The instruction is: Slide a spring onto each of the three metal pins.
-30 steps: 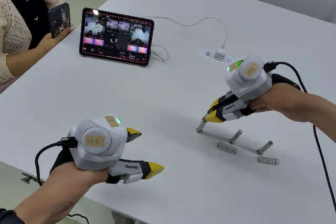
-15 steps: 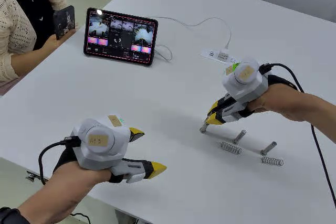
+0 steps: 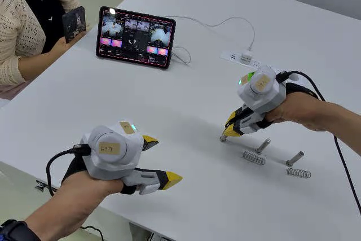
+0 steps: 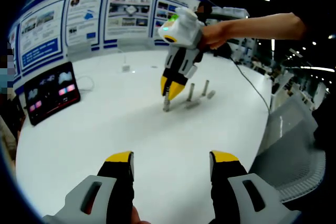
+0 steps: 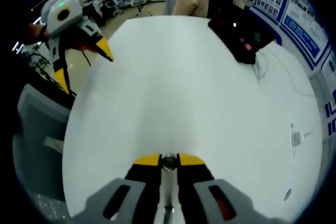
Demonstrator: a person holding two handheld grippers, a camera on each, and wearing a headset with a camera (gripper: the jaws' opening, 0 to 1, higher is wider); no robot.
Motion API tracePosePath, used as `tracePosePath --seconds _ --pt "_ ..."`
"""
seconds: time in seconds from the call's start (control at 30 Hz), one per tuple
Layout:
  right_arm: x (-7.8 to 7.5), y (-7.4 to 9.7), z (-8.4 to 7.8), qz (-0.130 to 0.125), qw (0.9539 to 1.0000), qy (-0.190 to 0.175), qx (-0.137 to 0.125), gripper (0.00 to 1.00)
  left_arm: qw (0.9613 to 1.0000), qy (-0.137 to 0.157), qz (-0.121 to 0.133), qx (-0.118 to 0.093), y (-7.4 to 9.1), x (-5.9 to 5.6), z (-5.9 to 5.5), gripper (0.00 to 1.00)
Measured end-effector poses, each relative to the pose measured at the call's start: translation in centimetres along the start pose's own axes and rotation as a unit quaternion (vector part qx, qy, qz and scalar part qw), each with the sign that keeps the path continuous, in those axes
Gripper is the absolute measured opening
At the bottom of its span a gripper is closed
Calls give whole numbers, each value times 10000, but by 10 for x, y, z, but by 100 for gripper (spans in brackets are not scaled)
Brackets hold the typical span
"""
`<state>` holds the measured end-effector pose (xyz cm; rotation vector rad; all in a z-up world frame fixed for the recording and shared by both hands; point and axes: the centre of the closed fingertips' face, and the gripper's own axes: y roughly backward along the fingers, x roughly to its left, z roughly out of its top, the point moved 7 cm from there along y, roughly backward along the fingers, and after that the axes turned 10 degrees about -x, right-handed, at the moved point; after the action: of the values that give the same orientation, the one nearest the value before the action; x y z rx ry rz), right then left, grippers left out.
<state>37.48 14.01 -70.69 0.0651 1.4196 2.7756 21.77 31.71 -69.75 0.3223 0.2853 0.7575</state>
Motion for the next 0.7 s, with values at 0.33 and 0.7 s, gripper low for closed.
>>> tracePosePath --seconds 0.33,0.7 --pt "-1 -9 -5 29 10000 -9 84 13 10000 25 42 -28 1 3 1 60" --pt "-1 -14 -7 53 9999 -24 120 13 10000 29 45 -39 0 4 2 60"
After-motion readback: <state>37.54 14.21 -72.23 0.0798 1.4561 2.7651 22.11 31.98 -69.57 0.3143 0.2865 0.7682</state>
